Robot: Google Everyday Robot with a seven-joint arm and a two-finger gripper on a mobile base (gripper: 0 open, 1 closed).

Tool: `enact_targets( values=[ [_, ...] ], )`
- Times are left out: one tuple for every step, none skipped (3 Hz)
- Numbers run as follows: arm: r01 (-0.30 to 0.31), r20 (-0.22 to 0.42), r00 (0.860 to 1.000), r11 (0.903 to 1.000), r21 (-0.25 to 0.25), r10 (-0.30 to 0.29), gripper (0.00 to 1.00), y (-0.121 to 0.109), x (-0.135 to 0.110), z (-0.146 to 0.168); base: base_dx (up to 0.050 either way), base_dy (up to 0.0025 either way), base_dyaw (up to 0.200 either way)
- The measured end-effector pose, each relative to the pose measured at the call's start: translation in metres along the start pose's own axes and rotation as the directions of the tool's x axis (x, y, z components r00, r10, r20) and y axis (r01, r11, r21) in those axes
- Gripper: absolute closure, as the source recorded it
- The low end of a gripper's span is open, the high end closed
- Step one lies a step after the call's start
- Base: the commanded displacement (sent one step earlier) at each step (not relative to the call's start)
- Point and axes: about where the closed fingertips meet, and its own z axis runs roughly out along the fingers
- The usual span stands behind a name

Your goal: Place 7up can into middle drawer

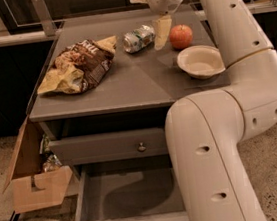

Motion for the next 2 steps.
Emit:
enact_targets(
  values=[
    [0.040, 0.027, 0.999, 0.9989, -0.026, -0.040, 0.00, -0.001, -0.012, 0.029, 0.000, 0.00000, 0.000],
    [0.069, 0.038, 0.997, 0.9960, -0.057, -0.067, 0.00, 0.002, -0.020, 0.044, 0.000, 0.00000, 0.000]
  ],
)
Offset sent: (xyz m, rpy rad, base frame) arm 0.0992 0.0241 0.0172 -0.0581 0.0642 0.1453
